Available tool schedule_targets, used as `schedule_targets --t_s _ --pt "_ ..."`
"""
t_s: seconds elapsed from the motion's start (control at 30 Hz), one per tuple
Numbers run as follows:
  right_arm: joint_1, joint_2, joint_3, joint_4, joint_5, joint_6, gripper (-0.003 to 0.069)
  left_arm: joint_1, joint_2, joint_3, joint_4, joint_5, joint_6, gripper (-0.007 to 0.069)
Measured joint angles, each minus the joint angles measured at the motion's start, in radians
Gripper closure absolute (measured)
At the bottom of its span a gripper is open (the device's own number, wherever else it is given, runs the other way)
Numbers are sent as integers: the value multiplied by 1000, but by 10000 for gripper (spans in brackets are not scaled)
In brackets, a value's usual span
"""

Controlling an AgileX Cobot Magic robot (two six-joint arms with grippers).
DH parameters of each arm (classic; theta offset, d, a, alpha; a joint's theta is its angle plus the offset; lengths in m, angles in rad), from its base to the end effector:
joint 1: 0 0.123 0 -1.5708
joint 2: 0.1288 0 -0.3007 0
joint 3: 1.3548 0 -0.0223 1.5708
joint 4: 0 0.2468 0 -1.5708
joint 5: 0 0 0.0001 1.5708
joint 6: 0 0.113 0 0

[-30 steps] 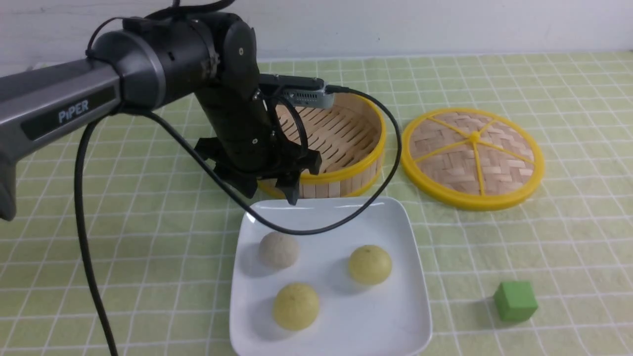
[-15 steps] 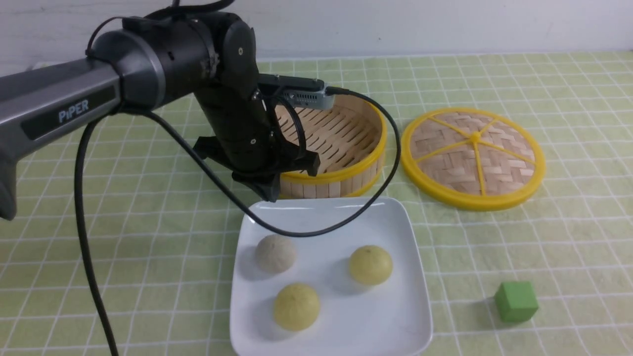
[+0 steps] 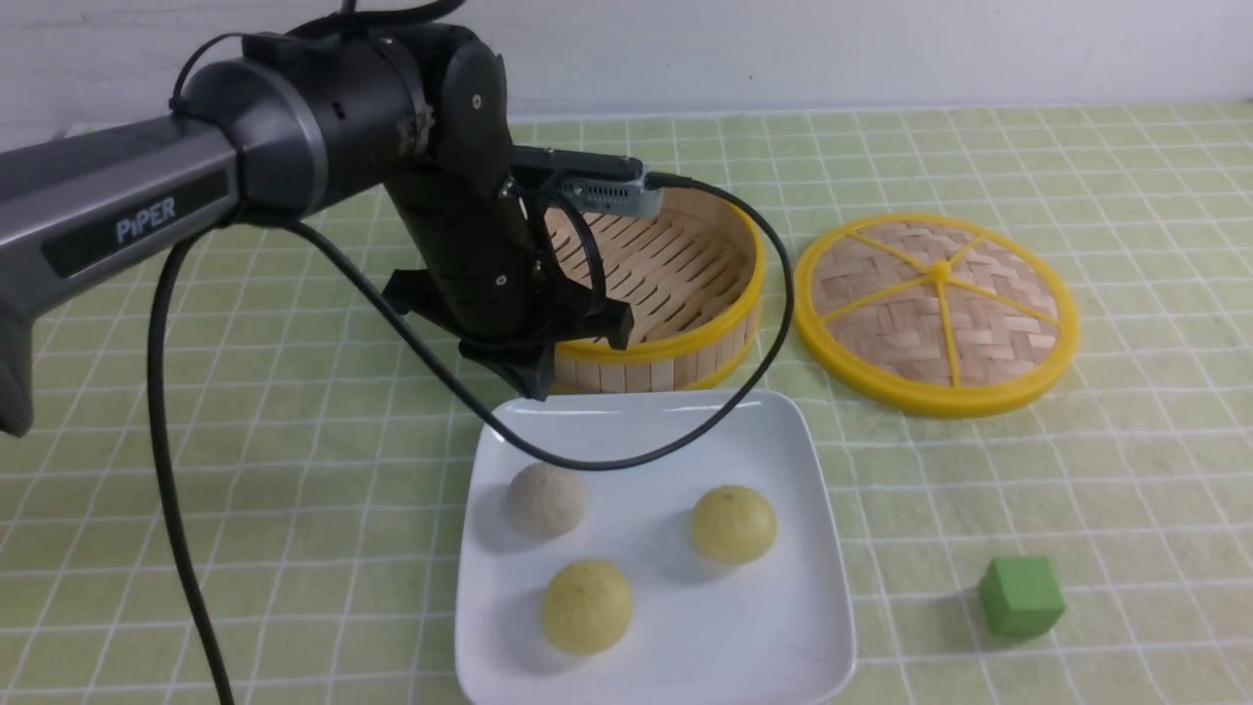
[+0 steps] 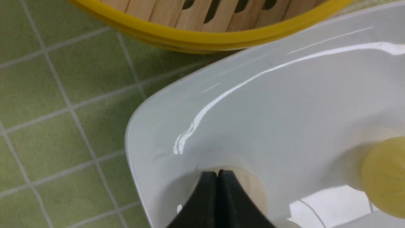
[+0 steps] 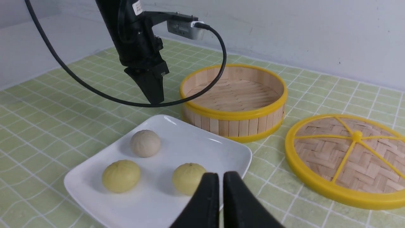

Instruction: Put the steamed buns into the plate on the green tablecloth.

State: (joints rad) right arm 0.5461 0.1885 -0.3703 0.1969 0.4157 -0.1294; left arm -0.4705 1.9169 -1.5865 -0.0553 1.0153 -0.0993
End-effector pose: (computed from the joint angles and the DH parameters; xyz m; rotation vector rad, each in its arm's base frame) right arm 0.0448 0.0377 0.2881 -0.4830 1.6680 0.5095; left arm 0.3693 -0.1938 0.2452 0.4954 2.8064 -0.1966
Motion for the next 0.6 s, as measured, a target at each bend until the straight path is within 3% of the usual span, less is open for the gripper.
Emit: schedule_targets --t_s 0.47,0.6 --pt "0 -8 13 -4 -9 -1 594 0 0 -3 11 6 -4 608" --pt "-56 -56 90 -9 -25 -1 587 0 -41 -45 -10 10 -23 608"
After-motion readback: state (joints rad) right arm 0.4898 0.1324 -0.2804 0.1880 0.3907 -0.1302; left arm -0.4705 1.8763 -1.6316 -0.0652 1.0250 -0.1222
